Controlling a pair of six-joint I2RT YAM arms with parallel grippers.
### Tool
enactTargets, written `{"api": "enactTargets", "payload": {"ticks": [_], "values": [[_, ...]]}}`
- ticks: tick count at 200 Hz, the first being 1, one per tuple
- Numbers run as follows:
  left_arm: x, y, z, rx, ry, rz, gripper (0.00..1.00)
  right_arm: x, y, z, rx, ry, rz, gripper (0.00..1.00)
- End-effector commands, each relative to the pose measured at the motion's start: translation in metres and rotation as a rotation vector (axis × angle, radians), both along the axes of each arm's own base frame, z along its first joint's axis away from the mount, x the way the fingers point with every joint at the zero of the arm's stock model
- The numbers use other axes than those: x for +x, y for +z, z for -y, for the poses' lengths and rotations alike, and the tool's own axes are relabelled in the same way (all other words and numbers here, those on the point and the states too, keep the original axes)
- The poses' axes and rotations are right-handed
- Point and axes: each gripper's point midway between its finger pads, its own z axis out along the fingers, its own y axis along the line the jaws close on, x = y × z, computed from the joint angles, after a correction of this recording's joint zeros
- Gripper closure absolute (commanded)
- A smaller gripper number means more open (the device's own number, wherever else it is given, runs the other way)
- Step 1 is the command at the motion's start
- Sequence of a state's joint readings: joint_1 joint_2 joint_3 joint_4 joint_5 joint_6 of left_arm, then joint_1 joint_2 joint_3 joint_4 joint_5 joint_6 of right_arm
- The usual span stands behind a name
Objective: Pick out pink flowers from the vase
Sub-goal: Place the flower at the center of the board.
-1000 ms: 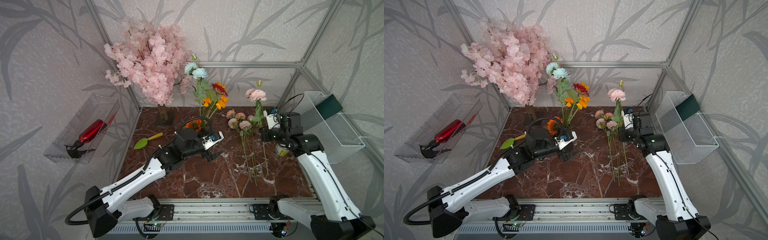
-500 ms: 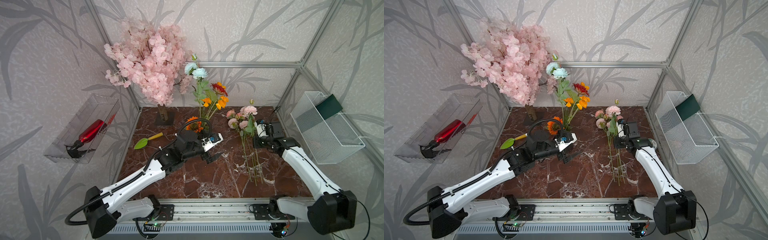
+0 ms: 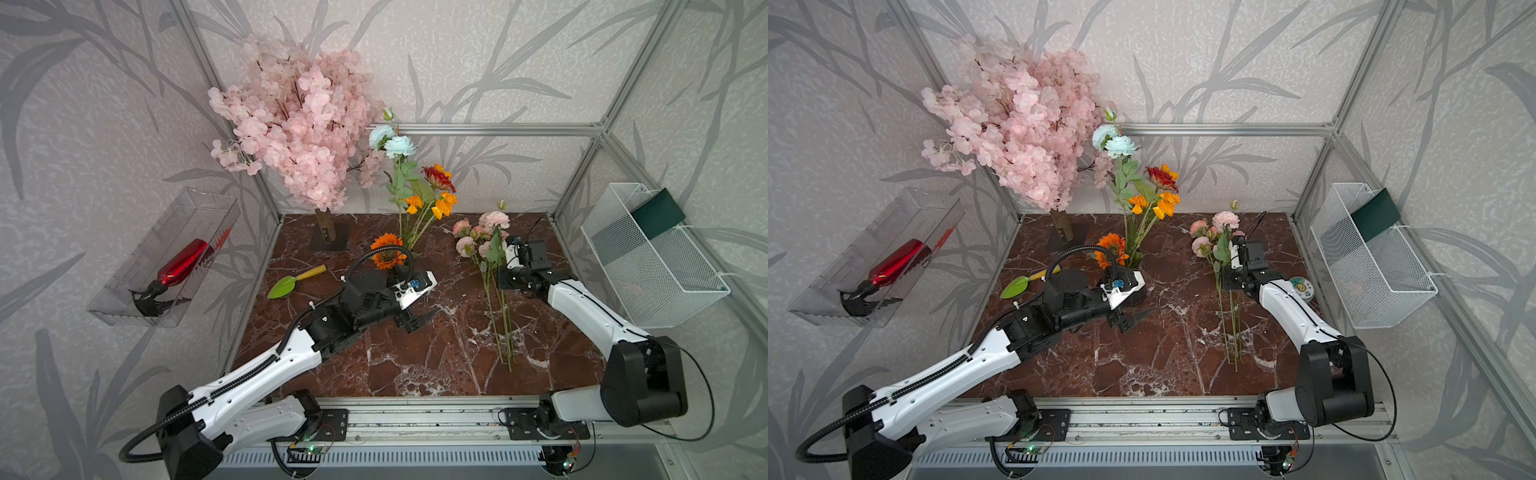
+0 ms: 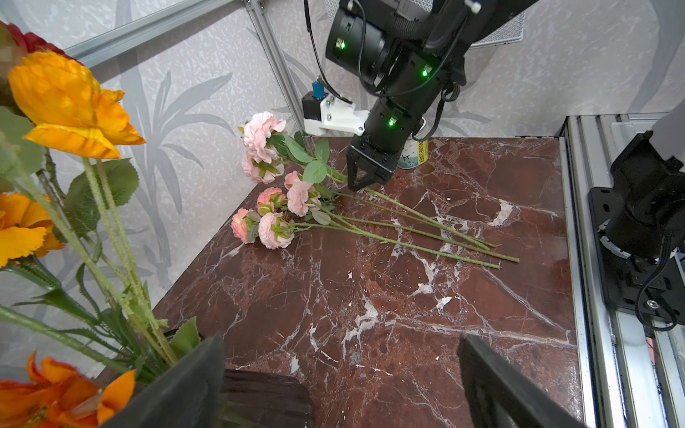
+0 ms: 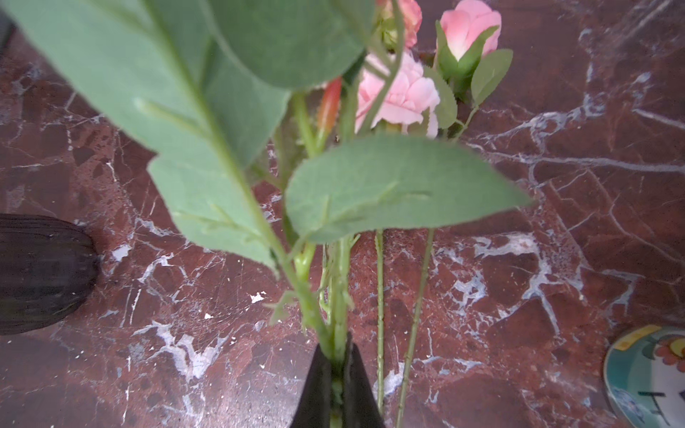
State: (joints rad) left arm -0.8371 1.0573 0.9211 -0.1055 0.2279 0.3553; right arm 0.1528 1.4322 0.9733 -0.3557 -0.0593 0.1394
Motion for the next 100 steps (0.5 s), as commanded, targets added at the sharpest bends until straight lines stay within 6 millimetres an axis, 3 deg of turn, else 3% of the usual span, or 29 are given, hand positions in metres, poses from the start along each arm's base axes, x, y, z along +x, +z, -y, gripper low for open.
{"api": "enactTargets", "payload": {"ticks": [1,100], "values": [[-0.002,-0.002,-0.005,0.005,0.016,0.001,0.01,0.012,0.003,0.009,-0.026,-0.052,0.027,1.0],[0.0,-0.008,-0.002,0.02,0.009,-0.002,0.01,0.014,-0.012,0.041,-0.217,-0.133,-0.005,1.0]]}}
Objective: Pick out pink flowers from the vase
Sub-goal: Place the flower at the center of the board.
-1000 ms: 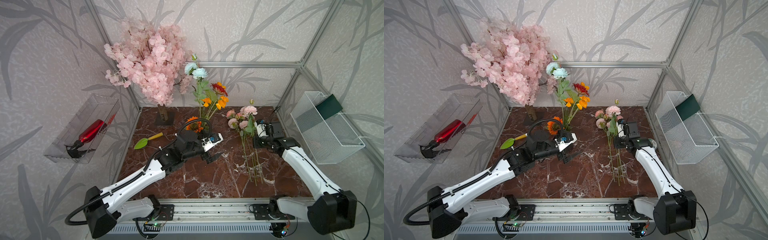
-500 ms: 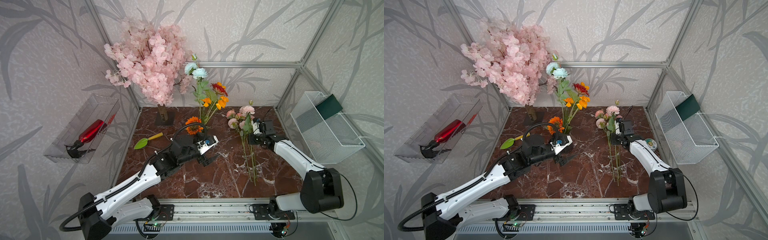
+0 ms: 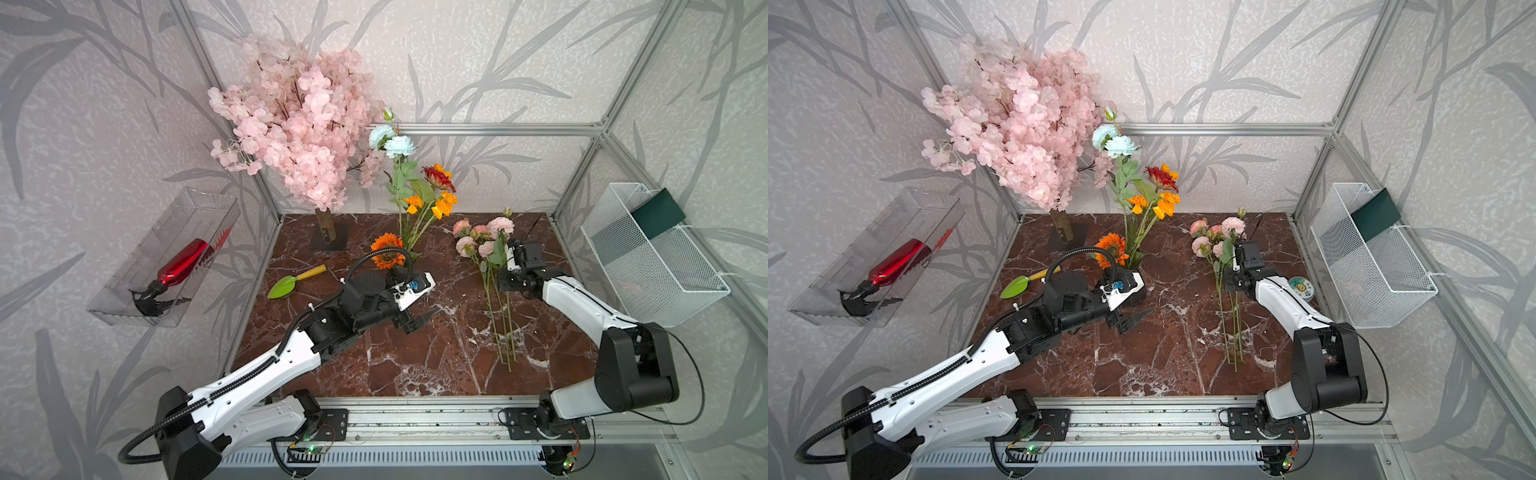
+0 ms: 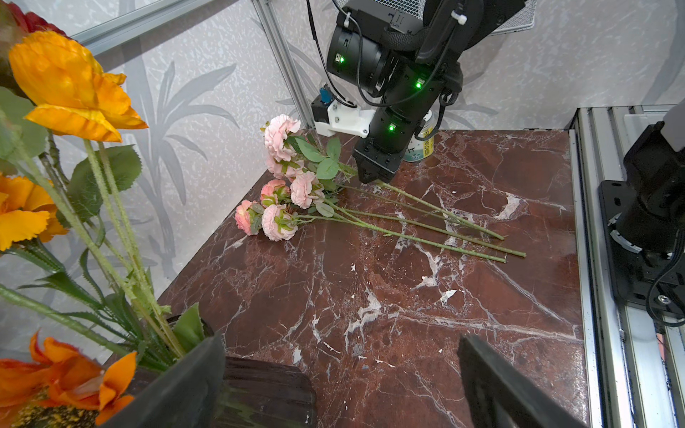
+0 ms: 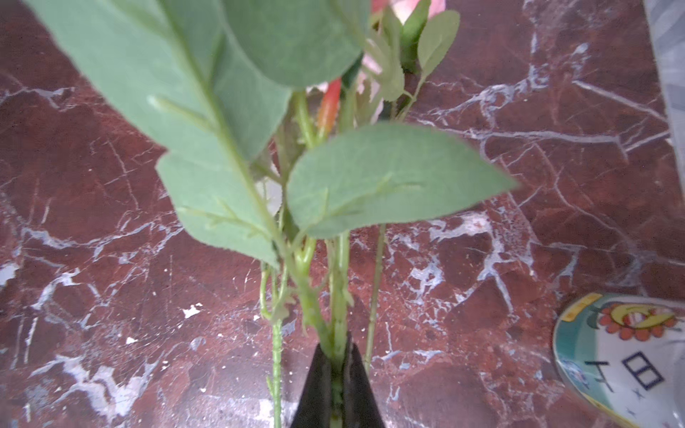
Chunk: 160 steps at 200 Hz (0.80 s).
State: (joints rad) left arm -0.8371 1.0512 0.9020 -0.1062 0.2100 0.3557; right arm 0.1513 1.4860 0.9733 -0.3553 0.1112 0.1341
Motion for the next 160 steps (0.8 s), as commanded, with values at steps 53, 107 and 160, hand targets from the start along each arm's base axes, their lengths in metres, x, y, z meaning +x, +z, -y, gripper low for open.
{"api": "enactTargets", "payload": {"ticks": [53,107,160], "values": [[-0.003,-0.001,-0.001,0.004,-0.003,-0.002,0.01,0.014,-0.015,0.0,-0.073,-0.017,-0.045,1.0],[-0.005,0.0,-0.007,0.006,0.011,0.006,0.01,0.021,-0.018,-0.016,-0.035,0.013,-0.049,0.97],[-0.005,-0.001,-0.007,0.002,0.008,0.005,0.01,0.022,-0.028,-0.024,0.009,0.019,-0.08,0.73]]}}
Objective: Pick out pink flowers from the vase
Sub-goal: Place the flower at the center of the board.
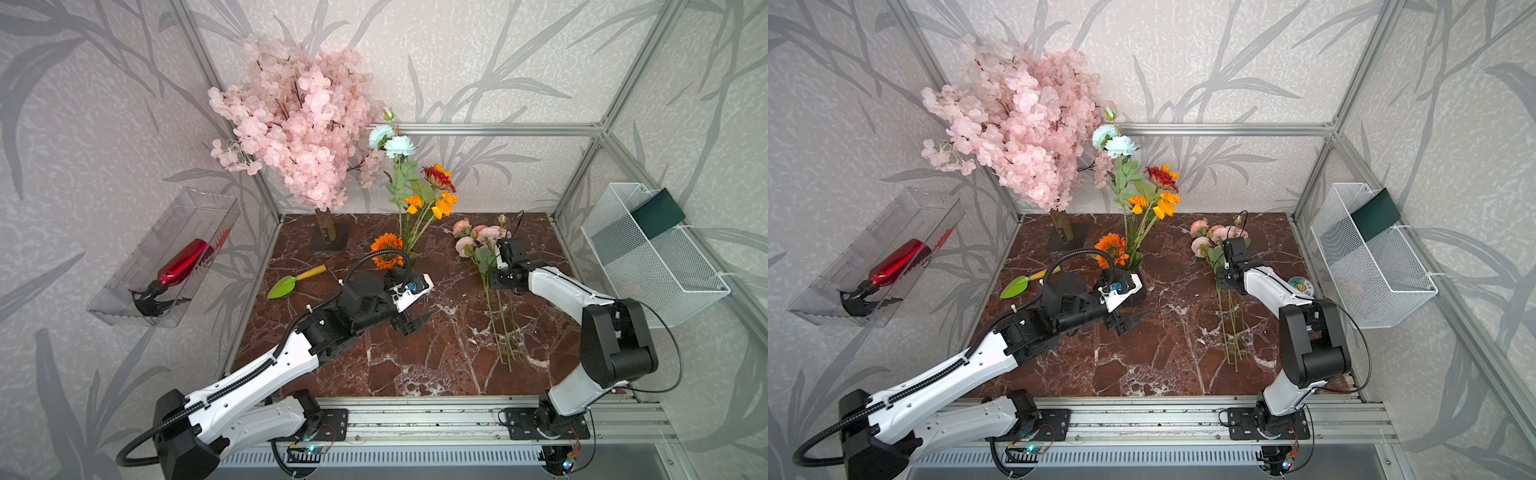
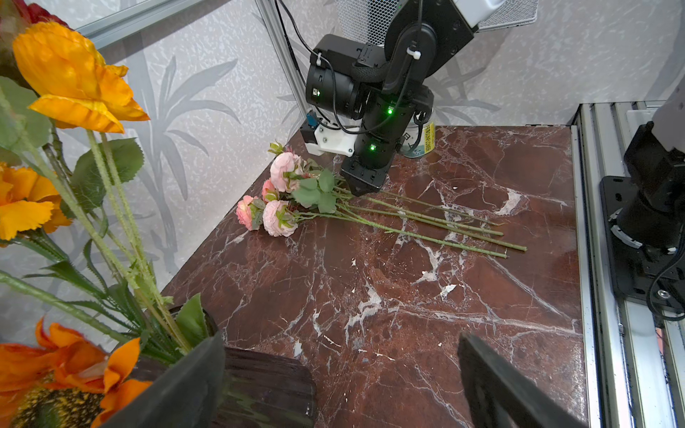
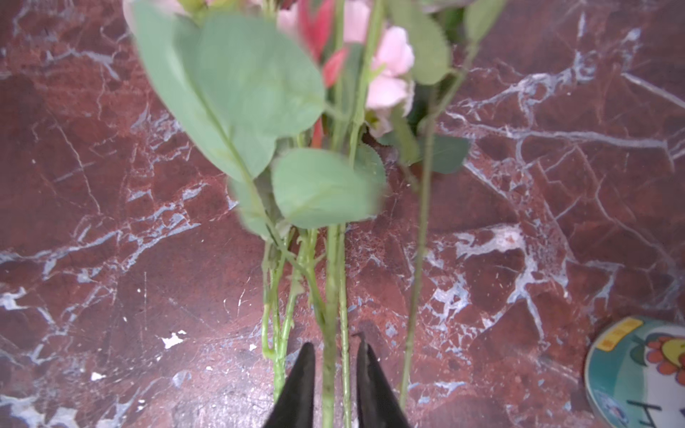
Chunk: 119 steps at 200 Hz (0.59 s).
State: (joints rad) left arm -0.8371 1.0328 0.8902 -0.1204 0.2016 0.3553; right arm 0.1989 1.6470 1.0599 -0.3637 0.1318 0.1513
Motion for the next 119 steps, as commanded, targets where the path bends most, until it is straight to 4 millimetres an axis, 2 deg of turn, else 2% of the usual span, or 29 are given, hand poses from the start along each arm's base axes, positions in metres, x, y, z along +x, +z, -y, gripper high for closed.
{"api": "enactTargets", "payload": {"ticks": [1,40,77,94,119], "values": [[-0.003,0.002,-0.002,-0.005,0.0,0.008,0.01,0.004,0.0,-0.006,0.032,-0.006,-0.001,0.73],[-0.004,0.004,-0.004,-0.009,0.001,0.014,0.01,0.004,0.005,-0.009,0.054,-0.002,0.016,0.71],[-0.003,0.004,-0.004,-0.016,0.008,0.014,0.01,0.003,0.029,-0.016,0.104,0.029,0.085,0.65],[-0.002,0.008,-0.004,-0.026,0.012,0.019,0.01,0.0,0.049,-0.019,0.128,0.046,0.142,0.59],[0.004,0.022,-0.012,-0.04,0.069,0.053,0.01,-0.011,0.083,-0.022,0.162,0.076,0.245,0.35]]}}
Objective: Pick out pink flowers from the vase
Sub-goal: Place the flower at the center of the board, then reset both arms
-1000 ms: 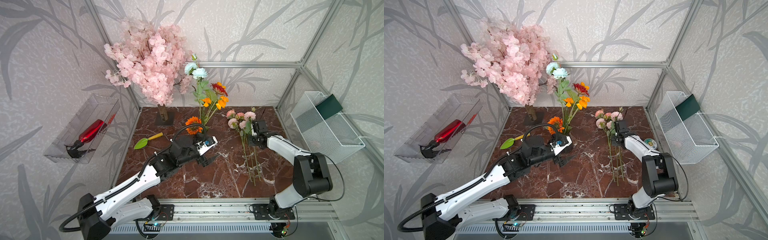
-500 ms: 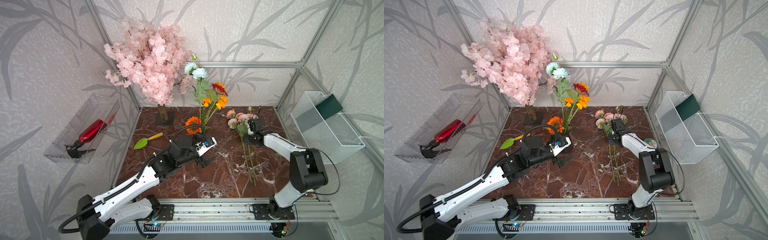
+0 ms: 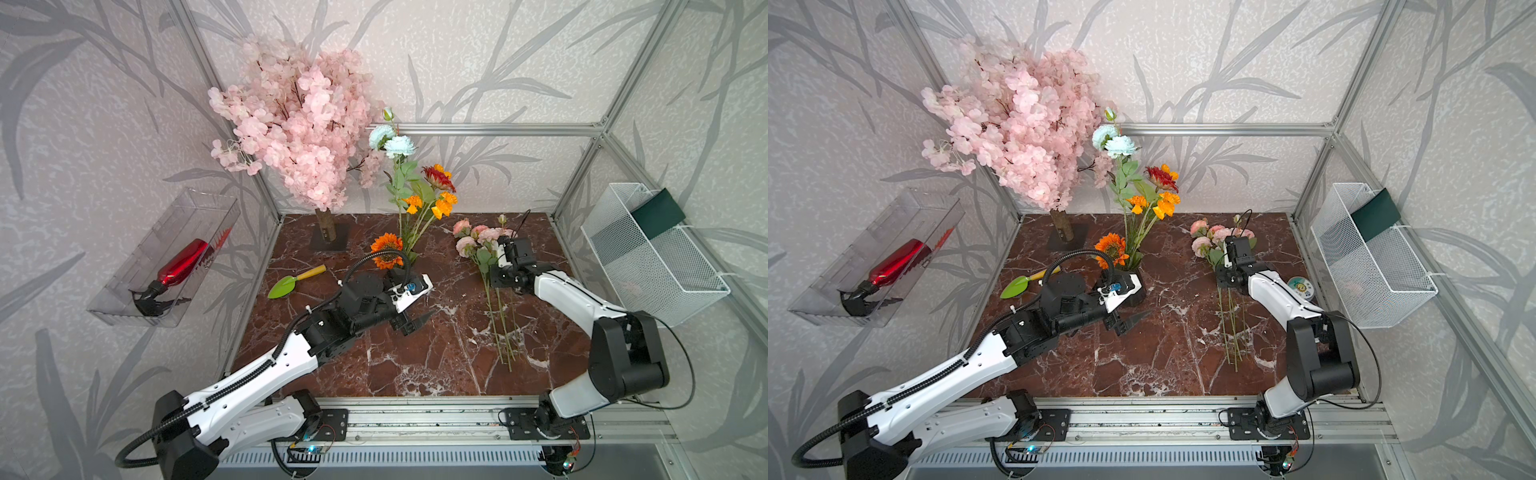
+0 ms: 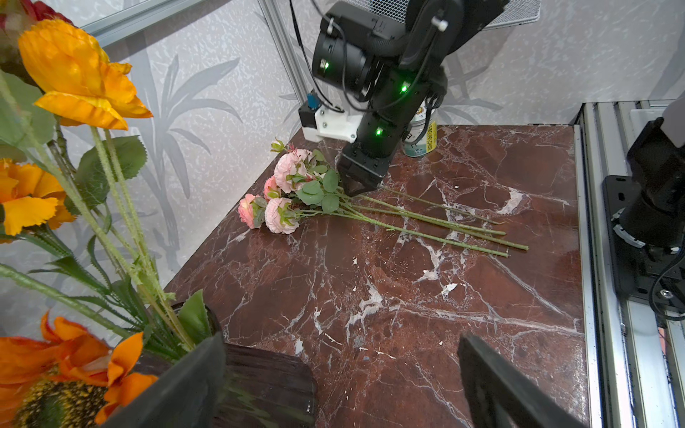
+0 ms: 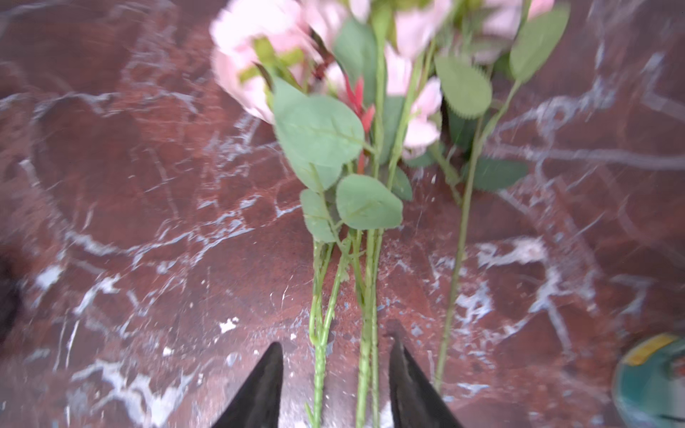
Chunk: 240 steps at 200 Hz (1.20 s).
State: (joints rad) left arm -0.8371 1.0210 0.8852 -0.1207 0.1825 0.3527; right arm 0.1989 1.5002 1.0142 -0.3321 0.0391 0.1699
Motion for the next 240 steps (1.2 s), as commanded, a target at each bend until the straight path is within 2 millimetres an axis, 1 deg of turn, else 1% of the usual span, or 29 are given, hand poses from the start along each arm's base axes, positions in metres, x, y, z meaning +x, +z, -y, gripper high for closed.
{"api": "enactTargets", "payload": {"ticks": [1,13,30,52,55,64,69,83,93,106,117,130,146,161,174,183,205,233,240], "values": [[0.003,0.021,-0.009,-0.037,0.054,0.047,0.01,-0.004,0.043,-0.007,0.051,0.035,0.138,0.34],[0.007,0.029,-0.015,-0.035,0.092,0.063,0.01,-0.011,0.06,-0.007,0.065,0.049,0.199,0.24],[0.014,0.042,-0.028,-0.051,0.175,0.068,0.01,-0.024,0.081,-0.01,0.085,0.085,0.261,0.17],[0.019,0.058,-0.053,-0.092,0.306,0.085,0.01,-0.045,0.094,-0.011,0.096,0.118,0.287,0.02],[0.02,0.06,-0.059,-0.098,0.332,0.089,0.01,-0.047,0.096,-0.011,0.096,0.122,0.292,0.0],[0.024,0.065,-0.075,-0.113,0.417,0.105,0.01,-0.056,0.099,-0.01,0.098,0.127,0.301,0.01],[0.028,0.068,-0.088,-0.116,0.486,0.119,0.01,-0.061,0.1,-0.008,0.095,0.126,0.305,0.01],[0.035,0.067,-0.121,-0.096,0.649,0.137,0.01,-0.072,0.097,-0.003,0.086,0.119,0.3,0.01],[0.04,0.063,-0.144,-0.057,0.768,0.141,0.01,-0.078,0.092,0.002,0.08,0.098,0.287,0.01],[0.048,0.049,-0.175,0.01,0.913,0.112,0.01,-0.08,0.085,0.01,0.101,0.069,0.264,0.01],[0.056,0.029,-0.199,0.035,1.012,0.044,0.01,-0.08,0.079,0.015,0.134,0.044,0.244,0.01],[0.065,0.005,-0.227,-0.017,1.112,-0.068,0.01,-0.077,0.072,0.021,0.173,0.016,0.231,0.01],[0.073,-0.022,-0.252,-0.111,1.212,-0.157,0.01,-0.071,0.058,0.036,0.164,-0.057,0.216,0.01],[0.079,-0.048,-0.264,-0.155,1.276,-0.218,0.01,-0.063,0.044,0.055,0.153,-0.14,0.193,0.01],[0.086,-0.072,-0.272,-0.146,1.326,-0.274,0.01,-0.058,0.031,0.069,0.159,-0.202,0.166,0.01],[0.091,-0.087,-0.276,-0.129,1.358,-0.297,0.01,-0.054,0.024,0.074,0.154,-0.223,0.156,0.01],[0.105,-0.113,-0.287,-0.078,1.441,-0.289,0.01,-0.045,0.002,0.082,0.123,-0.251,0.146,0.01],[0.121,-0.141,-0.301,0.004,1.495,-0.223,0.01,-0.032,-0.028,0.081,0.094,-0.203,0.185,0.01],[0.127,-0.147,-0.302,0.015,1.486,-0.21,0.01,-0.029,-0.031,0.081,0.085,-0.191,0.208,0.01]]}}
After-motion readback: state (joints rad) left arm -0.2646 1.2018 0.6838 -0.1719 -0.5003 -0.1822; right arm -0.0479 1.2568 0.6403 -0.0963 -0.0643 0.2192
